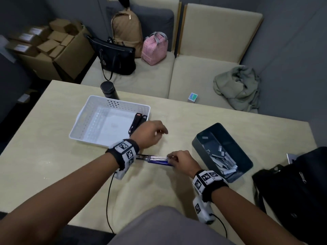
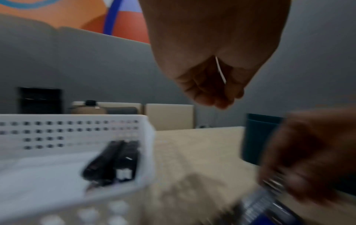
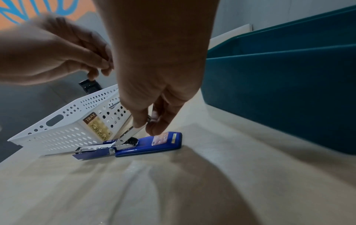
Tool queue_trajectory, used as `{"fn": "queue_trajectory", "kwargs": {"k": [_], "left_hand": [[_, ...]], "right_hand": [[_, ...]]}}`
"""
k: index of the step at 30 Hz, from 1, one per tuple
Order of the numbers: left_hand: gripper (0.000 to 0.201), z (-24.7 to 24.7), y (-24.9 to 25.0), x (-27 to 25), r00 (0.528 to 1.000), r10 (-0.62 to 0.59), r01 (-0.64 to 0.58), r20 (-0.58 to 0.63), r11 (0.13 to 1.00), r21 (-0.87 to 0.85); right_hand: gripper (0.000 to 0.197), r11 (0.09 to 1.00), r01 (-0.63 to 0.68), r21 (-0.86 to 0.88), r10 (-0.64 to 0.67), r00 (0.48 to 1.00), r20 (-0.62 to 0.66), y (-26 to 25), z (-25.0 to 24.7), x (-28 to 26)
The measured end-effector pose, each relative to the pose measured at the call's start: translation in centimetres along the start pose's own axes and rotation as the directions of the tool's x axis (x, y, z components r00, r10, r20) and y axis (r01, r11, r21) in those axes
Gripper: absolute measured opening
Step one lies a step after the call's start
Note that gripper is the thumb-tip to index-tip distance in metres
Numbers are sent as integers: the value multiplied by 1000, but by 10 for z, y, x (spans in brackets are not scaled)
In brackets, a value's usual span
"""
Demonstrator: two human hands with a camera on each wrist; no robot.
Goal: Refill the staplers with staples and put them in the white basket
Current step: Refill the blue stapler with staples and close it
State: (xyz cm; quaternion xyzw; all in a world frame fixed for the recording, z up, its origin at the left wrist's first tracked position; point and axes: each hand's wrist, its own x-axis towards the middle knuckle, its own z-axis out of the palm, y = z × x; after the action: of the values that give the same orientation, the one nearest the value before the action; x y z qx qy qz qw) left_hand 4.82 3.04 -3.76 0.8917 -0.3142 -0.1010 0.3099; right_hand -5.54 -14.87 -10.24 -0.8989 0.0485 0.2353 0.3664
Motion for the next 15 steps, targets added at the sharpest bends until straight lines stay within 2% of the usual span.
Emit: {"fn": "queue_trajectory", "kwargs": {"k": [2, 4, 7, 9, 11, 13, 15], "left_hand": [[24, 22, 23, -18, 986, 0, -14, 167, 997, 82], [26, 51, 31, -32, 952, -129, 84, 277, 982, 170], [44, 95, 31, -54, 857, -359, 237, 370, 912, 335], [59, 121, 35, -65, 809, -468, 300, 355, 849, 436], [73, 139, 46, -71, 800, -515, 338, 308, 811, 477], [80, 152, 59, -71, 788, -556, 385, 263, 779, 494], [82, 157, 68, -68, 754, -612, 441, 240, 742, 504]], "right_hand": [[25, 1000, 4, 12, -4, 1000, 11, 9, -5, -12], [26, 999, -15, 30, 15, 1000, 1, 19, -10, -26], [24, 993, -33, 112, 34, 999, -5, 36, -13, -52], [24, 993, -33, 112, 34, 999, -11, 48, -12, -68], [24, 997, -24, 79, 27, 999, -33, 57, -10, -80], [22, 1000, -18, -8, 18, 999, -43, 60, -10, -87], [20, 996, -16, -88, 12, 999, -43, 60, -11, -89]]}}
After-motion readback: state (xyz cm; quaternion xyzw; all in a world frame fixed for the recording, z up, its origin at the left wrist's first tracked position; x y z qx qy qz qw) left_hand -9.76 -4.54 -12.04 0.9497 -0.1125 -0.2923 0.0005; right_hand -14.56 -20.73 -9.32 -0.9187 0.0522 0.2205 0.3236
